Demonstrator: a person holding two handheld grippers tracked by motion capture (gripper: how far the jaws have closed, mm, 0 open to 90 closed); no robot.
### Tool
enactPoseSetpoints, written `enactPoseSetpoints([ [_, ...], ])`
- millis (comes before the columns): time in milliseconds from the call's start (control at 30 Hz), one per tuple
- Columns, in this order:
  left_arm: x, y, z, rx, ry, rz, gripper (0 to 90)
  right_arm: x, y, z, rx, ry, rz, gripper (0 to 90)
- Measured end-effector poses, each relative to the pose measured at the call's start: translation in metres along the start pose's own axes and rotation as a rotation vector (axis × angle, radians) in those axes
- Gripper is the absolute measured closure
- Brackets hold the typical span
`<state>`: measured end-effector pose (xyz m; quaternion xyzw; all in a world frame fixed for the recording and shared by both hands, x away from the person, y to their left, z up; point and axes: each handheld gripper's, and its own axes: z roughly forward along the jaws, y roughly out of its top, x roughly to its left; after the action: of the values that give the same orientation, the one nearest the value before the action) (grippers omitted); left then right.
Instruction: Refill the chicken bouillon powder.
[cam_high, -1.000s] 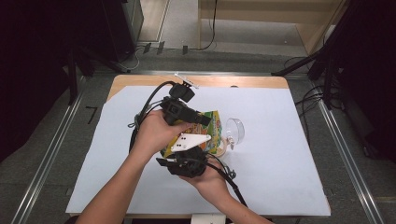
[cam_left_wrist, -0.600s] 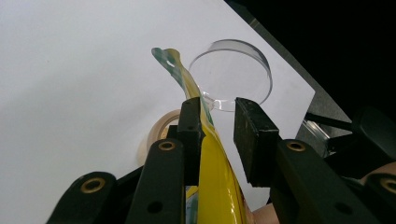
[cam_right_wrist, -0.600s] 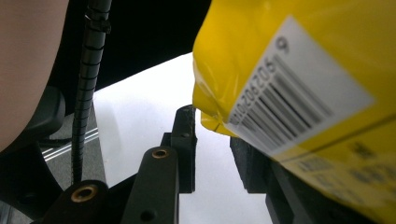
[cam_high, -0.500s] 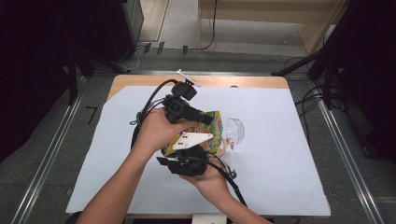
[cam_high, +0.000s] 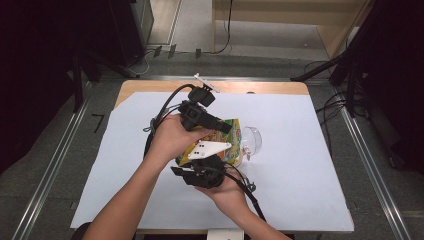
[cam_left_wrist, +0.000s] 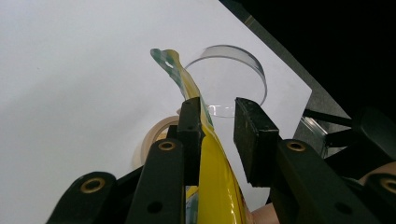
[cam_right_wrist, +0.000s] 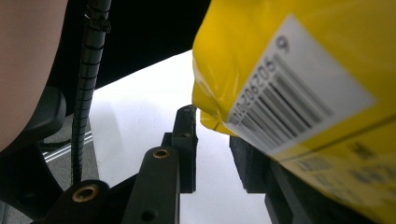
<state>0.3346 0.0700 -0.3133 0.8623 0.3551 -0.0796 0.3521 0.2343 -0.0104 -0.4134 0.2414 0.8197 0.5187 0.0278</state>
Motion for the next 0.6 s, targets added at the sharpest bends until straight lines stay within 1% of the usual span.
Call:
enactPoseSetpoints([
  [300, 0.0009, -0.0005, 0.0001, 0.002, -0.005, -0.002, 72.7, 0.0003, -0.0004, 0.0004, 0.006, -0.007, -0.012, 73.6],
  [600, 0.0004, -0.0004, -0.0002, 0.001, 0.0, 0.002, 72.9, 0.0008, -0.0003, 0.0006, 0.003, -0.008, -0.009, 73.5],
])
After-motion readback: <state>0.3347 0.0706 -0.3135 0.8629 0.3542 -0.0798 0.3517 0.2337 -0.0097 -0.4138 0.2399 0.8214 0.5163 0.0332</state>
